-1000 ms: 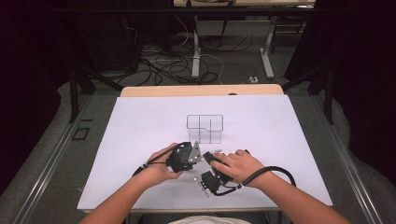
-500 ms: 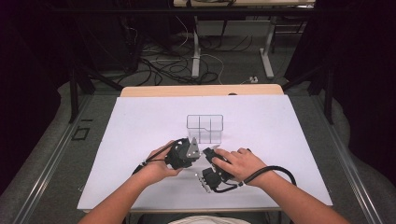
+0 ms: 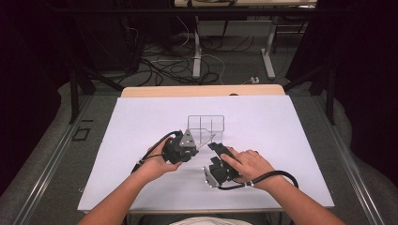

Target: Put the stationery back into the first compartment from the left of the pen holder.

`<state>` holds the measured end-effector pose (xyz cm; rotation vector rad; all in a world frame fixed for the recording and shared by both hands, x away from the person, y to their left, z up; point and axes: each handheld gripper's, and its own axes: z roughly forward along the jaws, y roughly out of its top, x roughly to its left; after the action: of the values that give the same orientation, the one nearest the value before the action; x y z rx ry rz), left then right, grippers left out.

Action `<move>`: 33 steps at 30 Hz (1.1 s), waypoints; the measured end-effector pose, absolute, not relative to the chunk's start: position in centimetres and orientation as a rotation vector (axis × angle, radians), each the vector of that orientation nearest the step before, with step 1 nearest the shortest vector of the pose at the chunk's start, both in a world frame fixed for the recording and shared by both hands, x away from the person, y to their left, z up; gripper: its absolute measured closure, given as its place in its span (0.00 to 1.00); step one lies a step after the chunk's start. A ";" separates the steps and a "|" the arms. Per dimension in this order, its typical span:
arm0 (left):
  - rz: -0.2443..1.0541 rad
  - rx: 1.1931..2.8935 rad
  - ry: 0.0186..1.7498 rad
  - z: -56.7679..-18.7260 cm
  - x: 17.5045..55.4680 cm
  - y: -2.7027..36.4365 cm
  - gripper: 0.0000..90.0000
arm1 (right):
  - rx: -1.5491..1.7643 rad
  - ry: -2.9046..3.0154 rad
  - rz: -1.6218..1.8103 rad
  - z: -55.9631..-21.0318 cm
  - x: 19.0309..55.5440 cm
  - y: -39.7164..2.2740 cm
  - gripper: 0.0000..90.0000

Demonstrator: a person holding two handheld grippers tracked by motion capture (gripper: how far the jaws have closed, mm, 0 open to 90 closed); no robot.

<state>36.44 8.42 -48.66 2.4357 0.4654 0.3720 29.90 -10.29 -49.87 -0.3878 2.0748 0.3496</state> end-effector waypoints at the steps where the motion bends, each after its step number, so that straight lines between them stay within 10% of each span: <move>1: 0.371 2.417 0.474 -48.6 36.5 8.5 0.87 | -0.390 2.073 0.356 -49.8 30.0 -10.4 0.46; 24: 0.307 2.017 0.748 -46.5 38.8 11.6 0.87 | 0.046 2.238 0.449 -50.7 32.0 -13.0 0.01; 33: 0.353 1.891 0.800 -46.1 40.1 12.3 0.87 | 0.237 2.296 0.478 -51.2 33.2 -14.3 0.00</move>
<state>40.09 12.31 -46.14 1.8914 0.8001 0.3525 33.19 -14.34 -51.20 0.2375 2.2960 0.4779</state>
